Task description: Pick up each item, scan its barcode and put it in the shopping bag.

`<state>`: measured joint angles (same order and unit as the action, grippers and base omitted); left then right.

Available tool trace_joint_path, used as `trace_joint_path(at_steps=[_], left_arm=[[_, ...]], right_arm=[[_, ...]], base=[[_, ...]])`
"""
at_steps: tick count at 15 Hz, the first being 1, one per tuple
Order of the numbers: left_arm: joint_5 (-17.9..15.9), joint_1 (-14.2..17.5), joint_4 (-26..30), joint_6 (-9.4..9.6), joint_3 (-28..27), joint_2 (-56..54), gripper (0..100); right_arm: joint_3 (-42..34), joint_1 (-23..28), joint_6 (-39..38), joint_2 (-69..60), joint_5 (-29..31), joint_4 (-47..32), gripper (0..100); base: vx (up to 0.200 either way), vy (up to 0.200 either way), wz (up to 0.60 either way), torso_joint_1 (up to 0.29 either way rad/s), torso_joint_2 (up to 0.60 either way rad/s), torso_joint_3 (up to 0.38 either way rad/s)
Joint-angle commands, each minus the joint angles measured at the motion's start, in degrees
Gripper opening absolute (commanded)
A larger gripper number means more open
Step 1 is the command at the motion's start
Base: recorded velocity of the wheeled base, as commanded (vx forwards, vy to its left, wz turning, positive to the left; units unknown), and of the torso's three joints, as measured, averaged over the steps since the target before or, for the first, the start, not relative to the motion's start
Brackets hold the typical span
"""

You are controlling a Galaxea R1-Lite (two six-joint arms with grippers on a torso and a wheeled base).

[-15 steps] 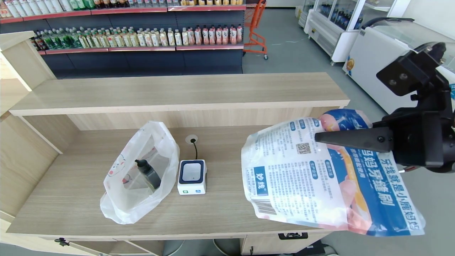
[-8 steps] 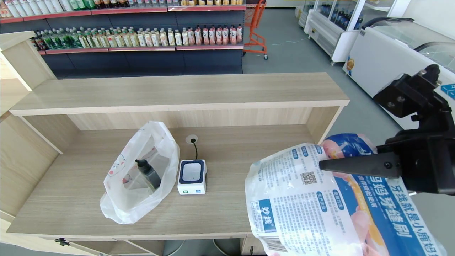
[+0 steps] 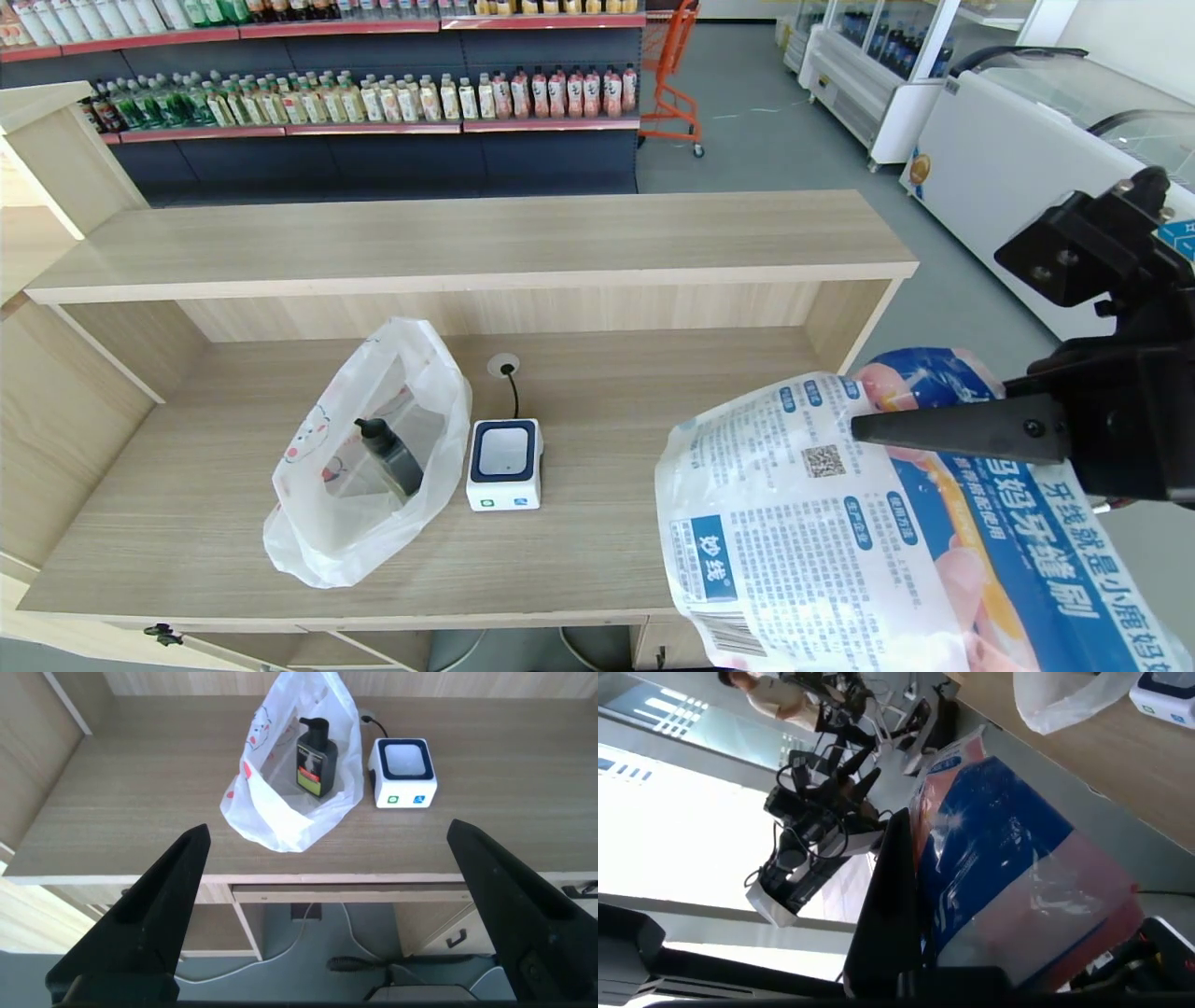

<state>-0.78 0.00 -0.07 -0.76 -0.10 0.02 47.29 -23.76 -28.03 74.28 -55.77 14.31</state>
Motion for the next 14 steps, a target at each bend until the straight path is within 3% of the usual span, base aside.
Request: trace_joint_path(at_steps=[1, 10, 11, 14], left_arm=[[-0.01, 0.0, -0.01, -0.04, 0.01, -0.02, 100], [-0.01, 0.0, -0.01, -0.04, 0.01, -0.02, 100], [-0.01, 0.0, -0.01, -0.04, 0.01, -0.02, 100], [-0.01, 0.0, -0.01, -0.04, 0.01, -0.02, 100]], right_arm=[[-0.09, 0.12, -0.01, -0.01, -0.04, 0.01, 0], [-0.09, 0.12, 0.78, 0.34, 0.23, 0.54, 0], [-0.09, 0.2, 3.15, 0.17, 1.19, 0.63, 0], [-3.43, 2.75, 25.57, 0.87, 12.44, 0.28, 0]], base=[[0.0, 0.0, 0.0, 0.0, 0.0, 0.0], [0.0, 0.0, 0.0, 0.0, 0.0, 0.0], [0.0, 0.0, 0.0, 0.0, 0.0, 0.0], [0.0, 0.0, 0.0, 0.0, 0.0, 0.0]])
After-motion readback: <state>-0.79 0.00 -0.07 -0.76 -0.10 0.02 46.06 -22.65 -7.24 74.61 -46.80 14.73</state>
